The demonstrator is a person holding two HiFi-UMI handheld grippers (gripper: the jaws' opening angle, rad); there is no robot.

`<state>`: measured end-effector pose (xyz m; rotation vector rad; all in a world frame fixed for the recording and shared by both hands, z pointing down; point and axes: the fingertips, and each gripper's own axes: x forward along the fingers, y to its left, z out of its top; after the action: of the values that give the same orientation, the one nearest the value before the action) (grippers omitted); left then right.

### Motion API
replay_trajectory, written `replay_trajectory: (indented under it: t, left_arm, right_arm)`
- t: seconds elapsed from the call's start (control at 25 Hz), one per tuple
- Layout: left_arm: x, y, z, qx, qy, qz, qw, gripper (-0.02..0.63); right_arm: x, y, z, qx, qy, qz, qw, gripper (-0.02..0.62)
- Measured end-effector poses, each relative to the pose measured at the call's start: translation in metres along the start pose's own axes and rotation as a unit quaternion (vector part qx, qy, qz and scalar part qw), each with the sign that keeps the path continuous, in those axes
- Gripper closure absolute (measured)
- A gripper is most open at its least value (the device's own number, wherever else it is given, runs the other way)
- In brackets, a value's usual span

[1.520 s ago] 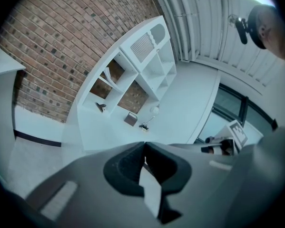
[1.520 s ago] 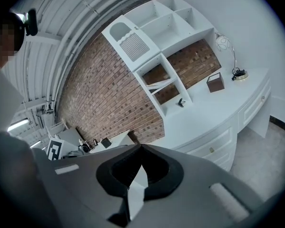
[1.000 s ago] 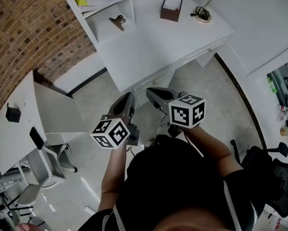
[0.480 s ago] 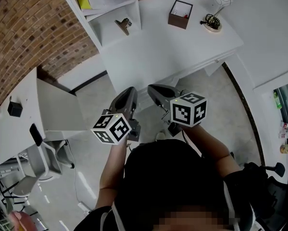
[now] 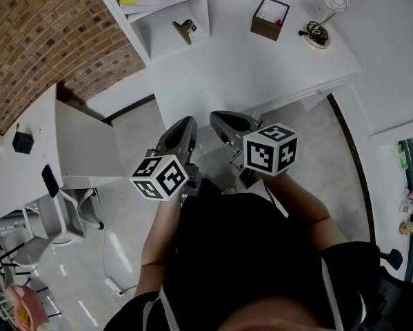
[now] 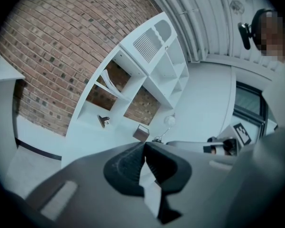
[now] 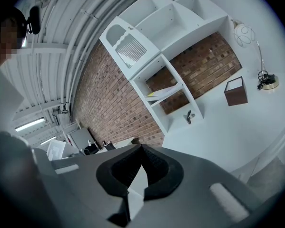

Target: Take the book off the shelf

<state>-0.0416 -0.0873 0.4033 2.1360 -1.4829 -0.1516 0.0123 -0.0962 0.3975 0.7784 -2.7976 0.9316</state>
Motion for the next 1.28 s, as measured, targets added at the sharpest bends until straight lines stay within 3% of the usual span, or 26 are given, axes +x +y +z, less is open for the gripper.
replay_trajectory:
  t: [0.2, 1.28]
  left_arm:
    - [0.006, 0.013, 0.010, 0.001, -0.003, 0.011, 0.9999, 0.607]
    - [0.066, 0.133, 0.094, -0.006, -0.007, -0.012, 0.9999, 0.607]
  right_arm:
    - [0.015, -0.003, 0.011, 0.002, -0.002, 0.007, 1.000, 0.597]
    - [0.155, -0.020, 0.063, -0.019, 0.003, -0.018, 1.000, 0.597]
